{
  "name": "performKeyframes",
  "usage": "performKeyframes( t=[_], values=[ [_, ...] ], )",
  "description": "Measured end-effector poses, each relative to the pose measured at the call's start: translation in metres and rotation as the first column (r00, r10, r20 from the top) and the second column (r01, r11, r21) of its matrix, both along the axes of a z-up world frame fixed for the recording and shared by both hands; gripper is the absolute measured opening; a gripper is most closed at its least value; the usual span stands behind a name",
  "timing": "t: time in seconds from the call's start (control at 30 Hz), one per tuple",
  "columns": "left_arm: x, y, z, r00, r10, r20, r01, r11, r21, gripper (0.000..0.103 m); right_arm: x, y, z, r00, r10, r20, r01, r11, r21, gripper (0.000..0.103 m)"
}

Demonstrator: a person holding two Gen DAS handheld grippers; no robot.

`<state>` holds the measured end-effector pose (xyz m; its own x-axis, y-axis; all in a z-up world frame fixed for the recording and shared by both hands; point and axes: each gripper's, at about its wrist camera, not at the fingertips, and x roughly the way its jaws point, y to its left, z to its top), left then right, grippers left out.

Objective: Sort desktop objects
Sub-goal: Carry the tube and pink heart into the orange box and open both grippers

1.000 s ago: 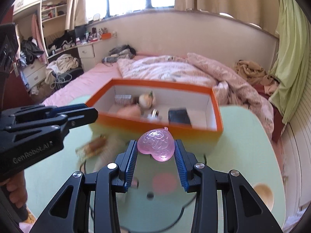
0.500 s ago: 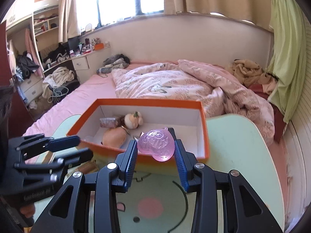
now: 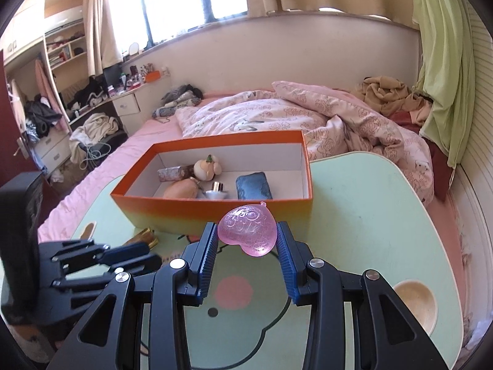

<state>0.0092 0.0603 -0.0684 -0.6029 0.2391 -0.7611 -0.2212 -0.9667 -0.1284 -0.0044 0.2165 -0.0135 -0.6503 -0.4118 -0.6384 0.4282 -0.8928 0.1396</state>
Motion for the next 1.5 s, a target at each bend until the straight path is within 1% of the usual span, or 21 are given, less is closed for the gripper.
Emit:
performKeyframes(
  t=[0.07,0.13,0.17,0.2,0.27,0.33,0.47,0.53,0.6,0.7,0.87,0.97,1.1,1.33,1.4,1.5],
  values=[
    [-0.001,0.004,-0.007,1.000,-0.010,0.024,0.011,1.000,-0.011,0.023,0.002,0.001,-0.001,1.000,0.001,0.005,-0.001,1.000,-0.005,0.037],
    [-0.003,0.007,-0.016,0.997,-0.022,0.069,0.022,1.000,-0.003,0.023,0.002,0.001,-0.003,1.000,0.000,0.007,0.000,1.000,-0.008,0.037],
    [-0.002,0.008,-0.020,0.997,-0.024,0.073,0.024,1.000,-0.003,0.023,0.002,0.001,-0.004,1.000,-0.001,0.009,0.001,1.000,-0.009,0.037],
    [-0.001,0.010,-0.021,0.998,-0.024,0.056,0.025,1.000,-0.018,0.023,0.003,0.001,-0.004,1.000,-0.002,0.010,0.002,1.000,-0.010,0.037],
    [0.000,0.017,-0.023,0.999,-0.034,0.039,0.037,0.997,-0.074,0.023,0.003,0.001,-0.006,1.000,-0.003,0.013,0.003,1.000,-0.013,0.037],
    [-0.001,0.019,-0.023,0.999,-0.040,0.031,0.043,0.995,-0.090,0.023,0.004,0.001,-0.007,1.000,-0.004,0.013,0.004,1.000,-0.016,0.037],
    [-0.002,0.012,-0.025,1.000,-0.017,0.020,0.018,0.999,-0.042,0.021,0.006,0.002,-0.005,1.000,-0.006,0.006,0.006,1.000,-0.024,0.037],
    [-0.001,0.010,-0.023,1.000,-0.014,0.028,0.015,0.999,-0.039,0.021,0.006,0.002,-0.004,1.000,-0.007,0.002,0.007,1.000,-0.023,0.037],
    [0.001,0.004,-0.019,1.000,0.004,0.028,-0.004,1.000,-0.012,0.021,0.007,0.003,-0.004,1.000,-0.008,-0.001,0.008,1.000,-0.022,0.037],
    [0.008,-0.009,-0.005,1.000,0.028,0.011,-0.028,0.999,0.028,0.021,0.006,0.003,-0.001,1.000,-0.009,-0.008,0.009,1.000,-0.019,0.037],
    [0.009,-0.028,0.032,0.995,0.059,-0.077,-0.055,0.997,0.054,0.021,0.000,-0.002,0.006,1.000,0.000,-0.025,0.000,1.000,-0.015,0.037],
    [-0.003,-0.034,0.049,0.989,0.085,-0.120,-0.078,0.995,0.061,0.021,-0.011,-0.010,0.010,1.000,0.012,-0.028,-0.012,1.000,-0.007,0.037],
    [-0.035,-0.037,0.060,0.984,0.120,-0.135,-0.111,0.991,0.070,0.021,-0.033,-0.030,0.016,0.999,0.027,-0.036,-0.026,0.999,0.030,0.037],
    [-0.086,-0.029,0.062,0.985,0.124,-0.119,-0.119,0.992,0.046,0.021,-0.069,-0.060,0.007,0.998,0.054,-0.012,-0.052,0.994,0.101,0.037],
    [-0.097,-0.029,0.058,0.987,0.123,-0.102,-0.119,0.992,0.044,0.022,-0.080,-0.068,0.004,0.998,0.061,-0.005,-0.060,0.991,0.121,0.037],
    [-0.110,-0.032,0.050,0.990,0.127,-0.062,-0.123,0.991,0.060,0.022,-0.095,-0.081,0.000,0.997,0.072,0.007,-0.072,0.986,0.151,0.037]
  ],
)
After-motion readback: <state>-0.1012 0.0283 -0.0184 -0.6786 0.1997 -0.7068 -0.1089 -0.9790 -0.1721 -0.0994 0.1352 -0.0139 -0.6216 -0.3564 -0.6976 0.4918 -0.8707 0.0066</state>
